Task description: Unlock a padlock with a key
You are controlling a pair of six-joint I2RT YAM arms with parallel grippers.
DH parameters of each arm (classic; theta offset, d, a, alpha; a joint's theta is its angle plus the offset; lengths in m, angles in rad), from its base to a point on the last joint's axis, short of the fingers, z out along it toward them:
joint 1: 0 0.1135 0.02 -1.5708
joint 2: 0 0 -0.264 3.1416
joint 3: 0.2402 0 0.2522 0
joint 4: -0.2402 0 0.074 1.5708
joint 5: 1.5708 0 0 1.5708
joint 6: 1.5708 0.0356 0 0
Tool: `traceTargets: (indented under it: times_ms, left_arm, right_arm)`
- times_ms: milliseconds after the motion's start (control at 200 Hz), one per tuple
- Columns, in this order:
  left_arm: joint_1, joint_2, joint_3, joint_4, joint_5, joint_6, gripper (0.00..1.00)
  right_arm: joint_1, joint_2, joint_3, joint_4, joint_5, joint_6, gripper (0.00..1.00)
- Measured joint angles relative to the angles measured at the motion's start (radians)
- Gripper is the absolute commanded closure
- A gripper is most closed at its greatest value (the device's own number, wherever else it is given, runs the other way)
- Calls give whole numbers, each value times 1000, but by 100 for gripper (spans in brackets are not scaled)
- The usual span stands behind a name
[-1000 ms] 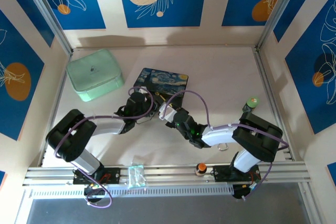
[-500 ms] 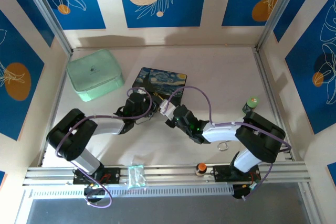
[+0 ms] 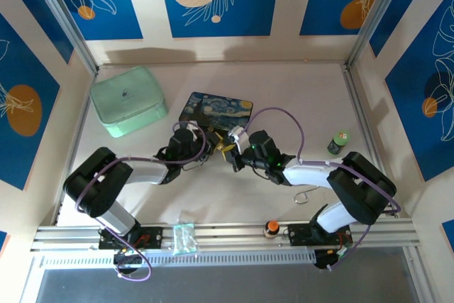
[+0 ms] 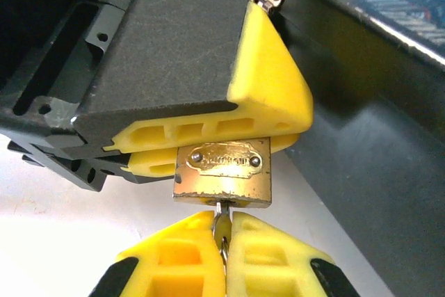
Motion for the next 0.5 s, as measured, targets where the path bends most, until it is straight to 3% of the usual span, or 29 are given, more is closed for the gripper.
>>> traceTargets:
  times_ms: [115, 305, 450, 500]
  left_arm:
    - [-2, 31, -5, 0, 1, 14, 100]
    - [-2, 108, -16, 2, -3, 37, 95]
    - [-2, 148, -17, 55, -3, 59, 94]
    - [-2, 151, -18, 61, -3, 64, 89]
  right_arm:
    - [42, 14, 8, -48, 79, 27, 100]
    - [163, 119, 72, -144, 317, 58, 100]
    - [190, 155, 80, -141, 401, 100, 100]
    - [193, 159, 80, -136, 412, 114, 100]
